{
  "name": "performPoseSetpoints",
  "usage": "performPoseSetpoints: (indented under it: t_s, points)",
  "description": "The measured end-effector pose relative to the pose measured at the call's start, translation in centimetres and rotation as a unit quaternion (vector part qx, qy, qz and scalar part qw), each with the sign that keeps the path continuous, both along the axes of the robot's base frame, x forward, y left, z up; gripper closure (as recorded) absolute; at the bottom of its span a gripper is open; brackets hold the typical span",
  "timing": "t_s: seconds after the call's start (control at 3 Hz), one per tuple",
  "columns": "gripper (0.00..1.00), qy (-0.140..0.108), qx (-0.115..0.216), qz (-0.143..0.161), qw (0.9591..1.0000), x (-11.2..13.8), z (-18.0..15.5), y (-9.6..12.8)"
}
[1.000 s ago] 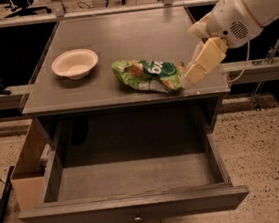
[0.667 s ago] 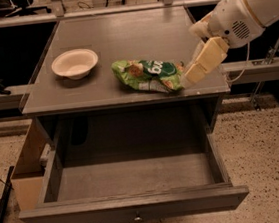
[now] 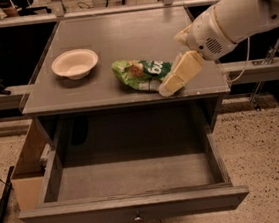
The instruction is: Place green rice chip bag into top drawer
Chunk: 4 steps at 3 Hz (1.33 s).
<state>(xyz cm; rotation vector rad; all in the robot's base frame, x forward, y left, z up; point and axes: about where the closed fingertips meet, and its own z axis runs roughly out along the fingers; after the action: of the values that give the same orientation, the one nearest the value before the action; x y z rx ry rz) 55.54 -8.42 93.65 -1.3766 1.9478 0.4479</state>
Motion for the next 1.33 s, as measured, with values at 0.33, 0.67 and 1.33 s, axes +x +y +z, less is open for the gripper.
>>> performPoseSetpoints:
  t_s: [0.33, 0.67, 1.33]
  points:
    - [0.00, -0.017, -0.008, -0.002, 0.9998, 1.9, -0.9, 1.4]
    - [0.00, -0.034, -0.024, -0.010, 0.9991, 4.6, -1.7, 1.6]
    - [0.00, -0.023, -0.060, -0.028, 0.9975, 9.1, -6.4, 0.8]
